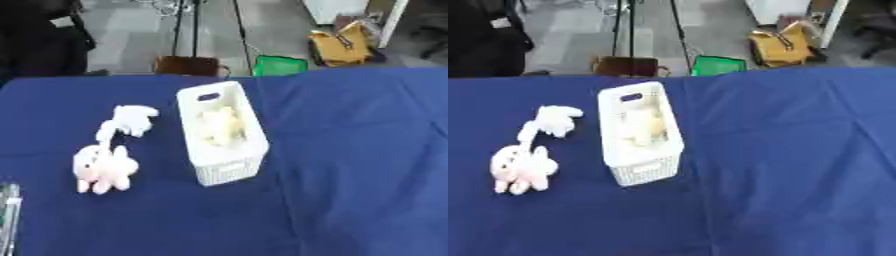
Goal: Pick up objects on the table and place them in the box.
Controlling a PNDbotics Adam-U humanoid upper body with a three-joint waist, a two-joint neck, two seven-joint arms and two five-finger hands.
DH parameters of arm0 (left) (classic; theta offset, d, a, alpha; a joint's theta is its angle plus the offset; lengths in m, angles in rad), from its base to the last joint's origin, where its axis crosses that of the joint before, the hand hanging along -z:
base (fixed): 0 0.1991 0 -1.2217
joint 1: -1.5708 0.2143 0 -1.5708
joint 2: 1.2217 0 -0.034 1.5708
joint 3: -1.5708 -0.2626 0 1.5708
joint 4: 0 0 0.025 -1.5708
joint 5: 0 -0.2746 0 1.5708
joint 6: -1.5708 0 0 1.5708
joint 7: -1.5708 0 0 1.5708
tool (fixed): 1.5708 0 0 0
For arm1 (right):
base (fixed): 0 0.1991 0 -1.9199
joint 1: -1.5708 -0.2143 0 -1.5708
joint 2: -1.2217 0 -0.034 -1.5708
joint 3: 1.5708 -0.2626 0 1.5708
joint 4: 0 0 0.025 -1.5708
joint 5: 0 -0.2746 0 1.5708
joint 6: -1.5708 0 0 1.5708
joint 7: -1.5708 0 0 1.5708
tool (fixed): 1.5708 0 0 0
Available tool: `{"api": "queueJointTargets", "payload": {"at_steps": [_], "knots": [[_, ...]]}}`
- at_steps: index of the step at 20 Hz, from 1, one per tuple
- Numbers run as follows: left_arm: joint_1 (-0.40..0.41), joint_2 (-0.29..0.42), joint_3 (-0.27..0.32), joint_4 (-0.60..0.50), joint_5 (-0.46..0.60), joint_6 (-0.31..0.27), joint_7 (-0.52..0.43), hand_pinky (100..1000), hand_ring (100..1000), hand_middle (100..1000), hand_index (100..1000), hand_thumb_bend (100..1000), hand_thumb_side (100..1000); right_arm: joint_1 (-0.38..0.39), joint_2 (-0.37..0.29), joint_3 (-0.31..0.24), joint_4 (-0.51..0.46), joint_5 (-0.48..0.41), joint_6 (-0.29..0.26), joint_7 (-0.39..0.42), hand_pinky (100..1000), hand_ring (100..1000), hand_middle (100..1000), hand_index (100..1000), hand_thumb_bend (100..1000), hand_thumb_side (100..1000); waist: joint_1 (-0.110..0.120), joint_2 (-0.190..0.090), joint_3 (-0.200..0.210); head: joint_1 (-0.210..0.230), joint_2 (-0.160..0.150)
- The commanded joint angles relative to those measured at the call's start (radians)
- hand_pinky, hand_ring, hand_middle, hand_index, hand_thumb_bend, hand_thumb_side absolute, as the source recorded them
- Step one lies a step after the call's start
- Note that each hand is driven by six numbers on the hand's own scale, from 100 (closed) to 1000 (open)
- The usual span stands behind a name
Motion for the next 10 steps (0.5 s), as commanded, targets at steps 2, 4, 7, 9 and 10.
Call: {"api": "queueJointTargets", "payload": {"at_steps": [2, 4, 7, 9, 10], "knots": [[-0.011, 0.016, 0.005, -0.018, 0.004, -0.023, 0.02, 650, 677, 748, 747, 100, 585, -0.006, -0.011, 0.002, -0.02, 0.003, -0.024, -0.029, 727, 653, 602, 759, 100, 900, 0.0, -0.012, 0.0, 0.003, 0.012], [-0.011, 0.015, 0.004, -0.018, 0.004, -0.023, 0.018, 650, 677, 748, 746, 100, 586, -0.006, -0.011, 0.002, -0.02, 0.003, -0.025, -0.029, 727, 653, 602, 763, 100, 900, 0.001, -0.01, -0.001, 0.0, 0.013], [-0.011, 0.014, 0.004, -0.018, 0.005, -0.023, 0.017, 651, 677, 749, 747, 100, 589, -0.006, -0.011, 0.002, -0.02, 0.002, -0.025, -0.029, 727, 653, 602, 772, 100, 898, 0.001, -0.008, -0.001, -0.002, 0.012], [-0.011, 0.014, 0.004, -0.018, 0.006, -0.023, 0.017, 651, 678, 751, 749, 100, 590, -0.006, -0.011, 0.002, -0.02, 0.001, -0.026, -0.029, 727, 652, 602, 782, 100, 899, 0.002, -0.007, -0.001, -0.004, 0.01], [-0.011, 0.014, 0.004, -0.018, 0.006, -0.024, 0.016, 651, 678, 752, 750, 100, 588, -0.006, -0.012, 0.002, -0.02, 0.001, -0.026, -0.029, 727, 652, 602, 782, 100, 899, 0.002, -0.007, -0.001, -0.005, 0.009]]}}
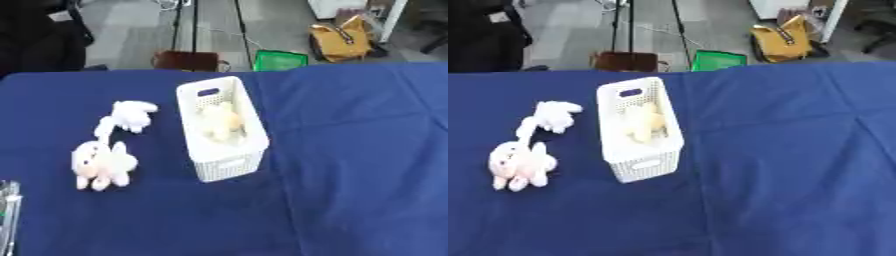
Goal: Pick up objects on the table and place them in the box.
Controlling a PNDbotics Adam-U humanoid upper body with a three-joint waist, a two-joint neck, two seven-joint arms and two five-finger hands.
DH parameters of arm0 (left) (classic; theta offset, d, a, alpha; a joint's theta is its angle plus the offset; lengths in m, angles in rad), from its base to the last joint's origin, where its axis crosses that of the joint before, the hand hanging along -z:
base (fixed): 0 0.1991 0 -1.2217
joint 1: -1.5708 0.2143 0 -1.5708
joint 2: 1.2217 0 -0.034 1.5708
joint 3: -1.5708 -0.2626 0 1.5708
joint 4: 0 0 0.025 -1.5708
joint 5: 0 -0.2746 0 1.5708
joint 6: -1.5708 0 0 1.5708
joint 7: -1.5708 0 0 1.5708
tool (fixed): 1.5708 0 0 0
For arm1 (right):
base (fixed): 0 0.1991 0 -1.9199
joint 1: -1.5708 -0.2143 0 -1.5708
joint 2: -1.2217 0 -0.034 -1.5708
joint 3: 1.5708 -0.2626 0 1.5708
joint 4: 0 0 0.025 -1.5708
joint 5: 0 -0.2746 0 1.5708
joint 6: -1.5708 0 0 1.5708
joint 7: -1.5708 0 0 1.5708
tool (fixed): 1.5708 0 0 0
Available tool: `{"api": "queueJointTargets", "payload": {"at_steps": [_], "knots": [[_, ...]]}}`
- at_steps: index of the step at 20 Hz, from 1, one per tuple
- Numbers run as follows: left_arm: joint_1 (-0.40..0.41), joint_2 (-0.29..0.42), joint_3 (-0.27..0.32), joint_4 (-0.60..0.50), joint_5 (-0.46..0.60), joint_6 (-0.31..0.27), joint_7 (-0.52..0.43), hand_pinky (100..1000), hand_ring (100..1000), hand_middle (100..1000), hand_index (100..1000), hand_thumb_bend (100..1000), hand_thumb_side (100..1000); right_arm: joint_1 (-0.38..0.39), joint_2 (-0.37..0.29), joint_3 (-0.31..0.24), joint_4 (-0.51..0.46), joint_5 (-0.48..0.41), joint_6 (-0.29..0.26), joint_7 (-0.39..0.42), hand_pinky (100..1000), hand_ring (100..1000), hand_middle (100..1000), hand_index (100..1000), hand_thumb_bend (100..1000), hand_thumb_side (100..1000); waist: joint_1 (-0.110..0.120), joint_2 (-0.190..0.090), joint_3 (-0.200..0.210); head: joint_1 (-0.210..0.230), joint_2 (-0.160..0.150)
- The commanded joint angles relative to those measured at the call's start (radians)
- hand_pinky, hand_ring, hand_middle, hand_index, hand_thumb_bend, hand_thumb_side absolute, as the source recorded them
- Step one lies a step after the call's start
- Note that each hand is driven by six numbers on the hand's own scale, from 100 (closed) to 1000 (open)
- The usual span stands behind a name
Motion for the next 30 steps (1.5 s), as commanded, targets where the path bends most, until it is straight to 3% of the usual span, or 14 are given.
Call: {"api": "queueJointTargets", "payload": {"at_steps": [1, 6, 7, 10, 11, 15, 20, 21, 24, 26, 27, 30], "knots": [[-0.01, 0.015, 0.004, -0.018, 0.004, -0.022, 0.017, 653, 682, 757, 756, 100, 585, -0.006, -0.012, -0.003, -0.02, 0.002, -0.026, -0.029, 727, 652, 602, 782, 100, 898, 0.0, -0.013, -0.001, -0.003, 0.0], [-0.006, 0.048, 0.009, -0.018, -0.015, -0.009, 0.003, 667, 713, 786, 792, 100, 589, -0.007, -0.012, -0.001, -0.02, 0.002, -0.026, -0.029, 727, 652, 602, 779, 100, 896, 0.001, -0.013, -0.001, 0.001, 0.001], [0.006, 0.094, 0.007, -0.018, -0.036, 0.003, -0.022, 721, 783, 854, 879, 100, 623, -0.006, -0.014, -0.001, -0.02, 0.002, -0.026, -0.029, 727, 651, 601, 777, 100, 893, 0.005, -0.015, 0.001, 0.008, 0.003], [0.024, 0.192, 0.005, -0.018, -0.088, 0.064, -0.099, 734, 795, 867, 898, 100, 632, -0.004, -0.015, 0.002, -0.02, 0.0, -0.026, -0.029, 727, 651, 601, 777, 100, 892, 0.01, -0.018, 0.004, 0.025, 0.008], [0.041, 0.246, 0.0, -0.018, -0.111, 0.086, -0.134, 771, 829, 928, 968, 100, 613, -0.004, -0.017, 0.003, -0.02, -0.001, -0.027, -0.029, 727, 651, 601, 775, 100, 889, 0.014, -0.02, 0.006, 0.033, 0.012], [0.099, 0.454, -0.03, -0.018, -0.193, 0.209, -0.29, 790, 847, 940, 1000, 100, 579, -0.001, -0.02, 0.009, -0.02, 0.0, -0.028, -0.029, 727, 651, 601, 775, 100, 883, 0.023, -0.031, 0.013, 0.046, 0.026], [0.122, 0.585, -0.062, -0.018, -0.238, 0.308, -0.421, 799, 861, 925, 1000, 100, 619, 0.002, -0.02, 0.015, -0.02, 0.0, -0.028, -0.029, 727, 651, 601, 774, 100, 882, 0.027, -0.039, 0.015, 0.051, 0.033], [0.124, 0.619, -0.071, -0.018, -0.248, 0.317, -0.45, 792, 865, 898, 1000, 100, 672, 0.002, -0.021, 0.015, -0.02, -0.001, -0.028, -0.029, 727, 652, 602, 774, 100, 880, 0.028, -0.042, 0.015, 0.051, 0.035], [0.112, 0.732, -0.108, -0.018, -0.282, 0.334, -0.59, 789, 868, 896, 1000, 100, 709, 0.003, -0.021, 0.02, -0.02, -0.003, -0.029, -0.029, 727, 652, 602, 773, 100, 879, 0.028, -0.05, 0.014, 0.053, 0.04], [0.099, 0.763, -0.117, -0.018, -0.285, 0.334, -0.658, 790, 869, 897, 1000, 100, 713, 0.004, -0.021, 0.021, -0.02, -0.004, -0.03, -0.028, 727, 652, 602, 773, 100, 879, 0.028, -0.052, 0.014, 0.053, 0.042], [0.095, 0.78, -0.125, -0.018, -0.286, 0.328, -0.683, 796, 879, 905, 1000, 100, 763, 0.004, -0.021, 0.022, -0.02, -0.005, -0.03, -0.027, 727, 652, 602, 773, 100, 877, 0.029, -0.053, 0.013, 0.055, 0.043], [0.073, 0.849, -0.166, -0.018, -0.285, 0.286, -0.804, 803, 885, 911, 1000, 100, 801, 0.004, -0.02, 0.026, -0.02, -0.008, -0.032, -0.024, 727, 652, 602, 772, 100, 878, 0.03, -0.057, 0.008, 0.059, 0.043]]}}
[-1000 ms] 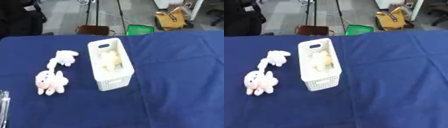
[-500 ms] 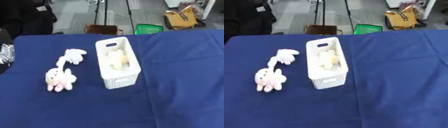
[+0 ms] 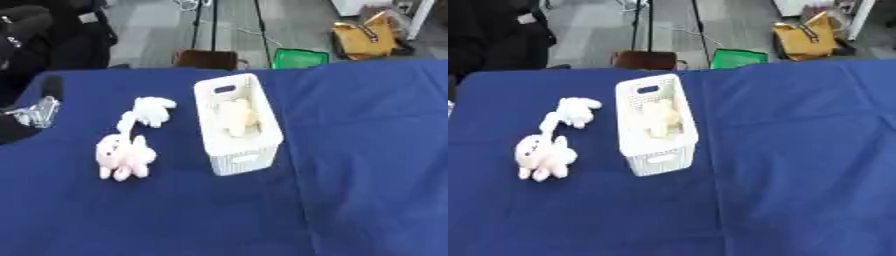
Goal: Pick up objects on the table and place them in the box.
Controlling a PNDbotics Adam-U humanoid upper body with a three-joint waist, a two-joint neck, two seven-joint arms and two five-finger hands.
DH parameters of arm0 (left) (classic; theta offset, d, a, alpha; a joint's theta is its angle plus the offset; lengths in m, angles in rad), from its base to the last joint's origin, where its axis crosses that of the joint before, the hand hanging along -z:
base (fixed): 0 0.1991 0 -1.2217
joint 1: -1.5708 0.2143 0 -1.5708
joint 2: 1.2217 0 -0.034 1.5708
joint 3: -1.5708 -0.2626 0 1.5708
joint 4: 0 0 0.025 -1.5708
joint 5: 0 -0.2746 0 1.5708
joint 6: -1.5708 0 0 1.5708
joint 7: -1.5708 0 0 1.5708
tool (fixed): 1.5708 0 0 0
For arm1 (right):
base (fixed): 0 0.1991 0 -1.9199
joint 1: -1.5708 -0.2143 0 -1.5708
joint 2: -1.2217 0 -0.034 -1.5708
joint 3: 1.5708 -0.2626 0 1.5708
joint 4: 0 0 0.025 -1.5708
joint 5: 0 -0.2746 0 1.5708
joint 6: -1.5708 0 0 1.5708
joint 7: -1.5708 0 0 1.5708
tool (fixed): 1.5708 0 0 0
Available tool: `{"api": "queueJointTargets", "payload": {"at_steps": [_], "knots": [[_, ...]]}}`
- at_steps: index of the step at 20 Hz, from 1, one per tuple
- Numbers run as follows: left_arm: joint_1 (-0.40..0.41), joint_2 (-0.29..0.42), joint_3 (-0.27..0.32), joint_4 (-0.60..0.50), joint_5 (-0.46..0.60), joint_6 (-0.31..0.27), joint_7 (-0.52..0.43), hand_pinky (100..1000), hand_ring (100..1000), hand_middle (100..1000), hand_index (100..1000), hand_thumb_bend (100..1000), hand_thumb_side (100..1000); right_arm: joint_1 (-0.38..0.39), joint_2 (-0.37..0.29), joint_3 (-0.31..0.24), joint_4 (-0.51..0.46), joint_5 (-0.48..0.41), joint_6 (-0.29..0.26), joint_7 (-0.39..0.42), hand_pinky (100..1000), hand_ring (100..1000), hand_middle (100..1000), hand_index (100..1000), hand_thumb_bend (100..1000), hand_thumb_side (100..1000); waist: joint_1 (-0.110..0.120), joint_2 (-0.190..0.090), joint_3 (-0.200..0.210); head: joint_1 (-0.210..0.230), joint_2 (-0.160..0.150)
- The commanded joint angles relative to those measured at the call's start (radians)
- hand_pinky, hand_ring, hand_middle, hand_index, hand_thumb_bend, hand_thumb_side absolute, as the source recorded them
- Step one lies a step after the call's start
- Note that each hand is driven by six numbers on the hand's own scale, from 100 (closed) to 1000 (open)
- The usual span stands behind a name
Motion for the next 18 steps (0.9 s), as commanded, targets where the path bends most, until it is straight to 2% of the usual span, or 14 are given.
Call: {"api": "queueJointTargets", "payload": {"at_steps": [1, 3, 6, 7, 11, 14, 18], "knots": [[-0.03, 0.093, -0.024, -0.012, 0.001, -0.035, -0.117, 806, 885, 905, 1000, 141, 851, -0.005, -0.02, 0.004, -0.02, -0.007, -0.032, -0.023, 727, 652, 602, 772, 100, 874, 0.002, -0.02, -0.003, 0.006, 0.007], [-0.059, 0.108, -0.043, -0.001, 0.014, -0.064, -0.209, 809, 888, 906, 1000, 184, 882, -0.004, -0.02, 0.006, -0.02, -0.01, -0.034, -0.021, 727, 652, 602, 771, 100, 874, 0.001, -0.022, -0.008, 0.009, 0.006], [-0.101, 0.121, -0.059, 0.018, 0.045, -0.082, -0.311, 812, 890, 908, 1000, 182, 881, -0.004, -0.019, 0.009, -0.02, -0.013, -0.037, -0.016, 727, 652, 602, 771, 100, 874, 0.001, -0.023, -0.011, 0.01, 0.007], [-0.108, 0.129, -0.064, 0.023, 0.054, -0.085, -0.329, 830, 907, 930, 1000, 192, 856, -0.004, -0.02, 0.009, -0.02, -0.014, -0.037, -0.015, 727, 651, 601, 771, 100, 870, 0.001, -0.023, -0.012, 0.01, 0.007], [-0.124, 0.211, -0.132, 0.092, 0.082, -0.106, -0.379, 859, 927, 948, 1000, 260, 847, -0.004, -0.022, 0.012, -0.02, -0.017, -0.039, -0.011, 727, 650, 600, 770, 100, 867, 0.005, -0.021, -0.019, 0.013, 0.008], [-0.141, 0.23, -0.169, 0.15, 0.094, -0.119, -0.415, 869, 933, 952, 1000, 402, 834, -0.004, -0.022, 0.014, -0.02, -0.019, -0.04, -0.008, 726, 649, 599, 768, 100, 859, 0.008, -0.021, -0.021, 0.016, 0.007], [-0.192, 0.217, -0.21, 0.247, 0.126, -0.134, -0.48, 861, 927, 941, 1000, 403, 822, -0.004, -0.021, 0.016, -0.02, -0.022, -0.041, -0.004, 726, 649, 599, 768, 100, 859, 0.01, -0.022, -0.027, 0.019, 0.002]]}}
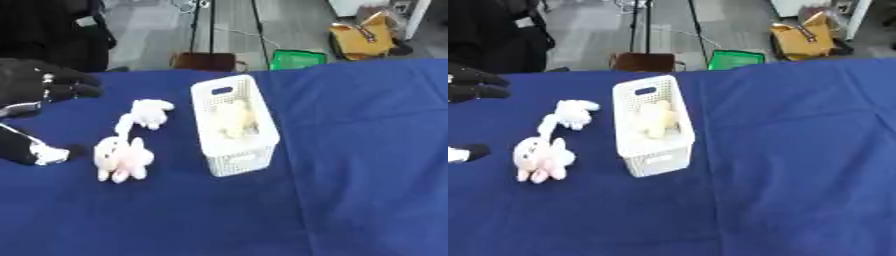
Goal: Pick up objects on the table and place them in the box.
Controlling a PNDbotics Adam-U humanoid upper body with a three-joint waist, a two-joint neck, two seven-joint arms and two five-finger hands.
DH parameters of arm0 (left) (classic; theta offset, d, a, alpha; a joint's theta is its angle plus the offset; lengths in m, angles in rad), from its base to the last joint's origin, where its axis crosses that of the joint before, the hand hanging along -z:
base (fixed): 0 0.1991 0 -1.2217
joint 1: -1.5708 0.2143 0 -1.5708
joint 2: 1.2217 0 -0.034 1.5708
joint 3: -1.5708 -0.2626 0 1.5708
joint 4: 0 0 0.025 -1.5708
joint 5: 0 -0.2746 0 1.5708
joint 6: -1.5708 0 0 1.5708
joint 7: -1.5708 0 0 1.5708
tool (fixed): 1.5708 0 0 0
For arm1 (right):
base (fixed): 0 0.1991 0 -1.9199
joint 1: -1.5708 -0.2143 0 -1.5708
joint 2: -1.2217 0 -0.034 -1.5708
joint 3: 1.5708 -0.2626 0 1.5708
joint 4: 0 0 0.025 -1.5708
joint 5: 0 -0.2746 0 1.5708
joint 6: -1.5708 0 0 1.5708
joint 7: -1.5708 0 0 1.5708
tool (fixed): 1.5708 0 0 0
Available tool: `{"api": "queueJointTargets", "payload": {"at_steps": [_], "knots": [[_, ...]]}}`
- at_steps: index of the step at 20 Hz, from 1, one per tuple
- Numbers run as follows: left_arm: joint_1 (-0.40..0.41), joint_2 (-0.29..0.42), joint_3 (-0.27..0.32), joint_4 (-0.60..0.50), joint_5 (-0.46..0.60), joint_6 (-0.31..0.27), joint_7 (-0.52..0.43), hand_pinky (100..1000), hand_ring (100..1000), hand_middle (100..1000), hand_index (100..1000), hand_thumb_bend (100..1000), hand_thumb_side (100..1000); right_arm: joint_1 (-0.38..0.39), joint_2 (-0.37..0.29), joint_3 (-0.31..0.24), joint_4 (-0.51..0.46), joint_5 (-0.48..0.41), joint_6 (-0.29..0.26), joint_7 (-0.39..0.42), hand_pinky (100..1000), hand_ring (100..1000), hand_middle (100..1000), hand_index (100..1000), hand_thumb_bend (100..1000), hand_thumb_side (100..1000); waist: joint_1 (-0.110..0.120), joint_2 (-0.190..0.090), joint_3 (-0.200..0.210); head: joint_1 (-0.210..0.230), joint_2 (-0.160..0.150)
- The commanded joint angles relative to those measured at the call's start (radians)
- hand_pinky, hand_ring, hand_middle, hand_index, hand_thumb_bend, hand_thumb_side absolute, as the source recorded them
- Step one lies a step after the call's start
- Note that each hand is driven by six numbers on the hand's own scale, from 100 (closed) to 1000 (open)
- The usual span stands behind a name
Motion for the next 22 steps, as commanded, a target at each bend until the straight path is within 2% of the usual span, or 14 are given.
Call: {"api": "queueJointTargets", "payload": {"at_steps": [1, 3, 5, 10, 14, 22], "knots": [[-0.031, 0.032, -0.012, 0.055, 0.026, -0.008, -0.041, 861, 927, 949, 1000, 415, 790, -0.008, -0.021, 0.001, -0.02, -0.006, -0.026, -0.018, 726, 647, 598, 767, 100, 855, -0.001, -0.018, -0.001, 0.005, 0.001], [-0.052, 0.016, -0.031, 0.108, 0.05, -0.001, -0.107, 859, 924, 946, 1000, 411, 778, -0.006, -0.02, 0.002, -0.02, -0.008, -0.026, -0.017, 726, 647, 597, 766, 100, 854, 0.0, -0.017, -0.006, 0.008, -0.001], [-0.079, -0.002, -0.046, 0.146, 0.073, 0.001, -0.161, 849, 911, 927, 1000, 355, 720, -0.006, -0.018, 0.002, -0.02, -0.009, -0.025, -0.014, 726, 646, 597, 765, 100, 852, 0.001, -0.016, -0.009, 0.009, -0.006], [-0.109, -0.028, -0.065, 0.196, 0.101, 0.0, -0.203, 847, 908, 930, 1000, 306, 667, -0.005, -0.017, 0.003, -0.02, -0.013, -0.025, -0.01, 726, 644, 595, 763, 100, 850, 0.001, -0.013, -0.015, 0.01, -0.016], [-0.125, -0.048, -0.086, 0.223, 0.106, -0.003, -0.215, 849, 913, 937, 1000, 369, 705, -0.005, -0.015, 0.005, -0.02, -0.016, -0.026, -0.007, 726, 642, 594, 759, 100, 847, 0.001, -0.008, -0.02, 0.011, -0.021], [-0.174, -0.101, -0.137, 0.298, 0.108, 0.0, -0.217, 872, 931, 966, 1000, 391, 721, -0.004, -0.011, 0.007, -0.02, -0.022, -0.027, -0.001, 726, 641, 593, 758, 100, 844, 0.0, -0.005, -0.025, 0.017, -0.021]]}}
